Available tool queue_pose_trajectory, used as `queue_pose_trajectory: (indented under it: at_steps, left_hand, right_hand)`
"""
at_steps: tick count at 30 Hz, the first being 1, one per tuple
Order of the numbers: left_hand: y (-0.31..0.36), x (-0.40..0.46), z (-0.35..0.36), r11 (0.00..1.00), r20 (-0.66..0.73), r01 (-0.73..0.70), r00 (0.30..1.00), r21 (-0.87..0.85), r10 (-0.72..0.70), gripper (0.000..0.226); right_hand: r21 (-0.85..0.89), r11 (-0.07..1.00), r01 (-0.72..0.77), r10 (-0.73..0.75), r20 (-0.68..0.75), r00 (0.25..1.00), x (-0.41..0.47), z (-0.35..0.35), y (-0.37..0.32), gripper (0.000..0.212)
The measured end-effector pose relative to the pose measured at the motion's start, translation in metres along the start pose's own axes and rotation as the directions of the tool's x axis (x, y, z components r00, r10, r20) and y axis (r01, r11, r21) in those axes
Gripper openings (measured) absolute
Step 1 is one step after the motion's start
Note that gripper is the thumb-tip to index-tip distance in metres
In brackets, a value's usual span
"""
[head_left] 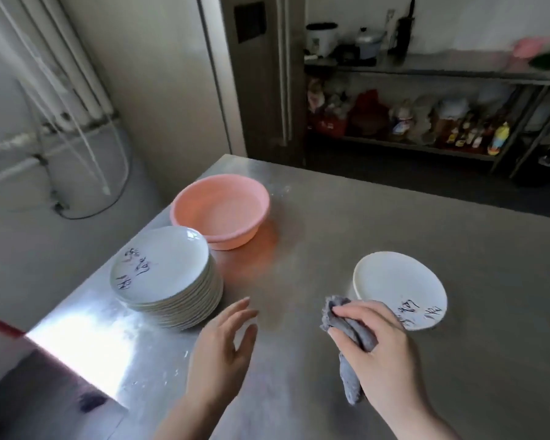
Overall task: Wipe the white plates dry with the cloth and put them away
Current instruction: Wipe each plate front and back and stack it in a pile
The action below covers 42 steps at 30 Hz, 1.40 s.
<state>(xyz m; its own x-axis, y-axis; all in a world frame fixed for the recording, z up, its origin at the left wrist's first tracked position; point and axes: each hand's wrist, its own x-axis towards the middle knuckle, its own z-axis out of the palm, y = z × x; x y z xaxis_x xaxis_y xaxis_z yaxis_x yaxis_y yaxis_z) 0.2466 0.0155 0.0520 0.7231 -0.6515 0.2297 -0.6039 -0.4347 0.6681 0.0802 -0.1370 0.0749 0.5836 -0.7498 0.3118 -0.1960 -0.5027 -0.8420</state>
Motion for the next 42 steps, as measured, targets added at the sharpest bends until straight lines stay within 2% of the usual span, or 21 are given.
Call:
queue_pose_trajectory:
  at_steps: [5,9,11,15,18,24,30,38,42]
  left_hand:
    - [-0.043,-0.004,-0.075,0.987,-0.220,0.140,0.968,0.074,-0.120,0.022]
    - [-0.094,0.021,-0.118,0.972,-0.372,0.219,0.912,0.083,-0.174,0.021]
    - [-0.121,0.041,-0.137,0.963,-0.401,0.244,0.898,0.113,-0.180,0.020]
    - [-0.169,0.073,-0.161,0.958,-0.315,0.231,0.934,0.168,-0.170,0.019]
    - [-0.188,0.093,-0.165,0.964,-0.207,0.242,0.954,0.111,-0.215,0.020]
    - [-0.192,0.117,-0.169,0.944,-0.135,0.305,0.948,0.123,-0.288,0.029]
    - [-0.188,0.120,-0.166,0.896,-0.073,0.440,0.893,-0.053,-0.443,0.022]
    - [-0.180,0.120,-0.170,0.908,-0.144,0.364,0.907,-0.206,-0.396,0.012]
    - [-0.178,0.123,-0.171,0.828,-0.081,0.390,0.886,-0.403,-0.457,0.010]
  right_hand:
    - [0.009,0.994,0.106,-0.107,0.094,0.990,0.002,0.061,-0.037,0.033]
    - [0.008,0.986,0.167,-0.167,0.071,0.983,0.011,0.112,-0.062,0.035]
    - [0.006,0.988,0.154,-0.154,0.052,0.987,0.018,0.139,-0.071,0.033]
    - [0.003,0.988,0.153,-0.153,0.012,0.988,0.027,0.192,-0.094,0.032]
    - [0.000,0.993,0.116,-0.115,-0.031,0.993,0.034,0.220,-0.108,0.030]
    - [-0.032,0.999,0.035,-0.038,-0.102,0.994,0.030,0.227,-0.118,0.029]
    - [0.038,0.998,-0.044,0.048,-0.107,0.993,0.035,0.227,-0.123,0.026]
    - [0.026,1.000,-0.005,0.008,-0.122,0.992,0.044,0.225,-0.128,0.036]
    - [0.046,0.999,-0.008,0.014,-0.133,0.991,0.044,0.222,-0.130,0.036]
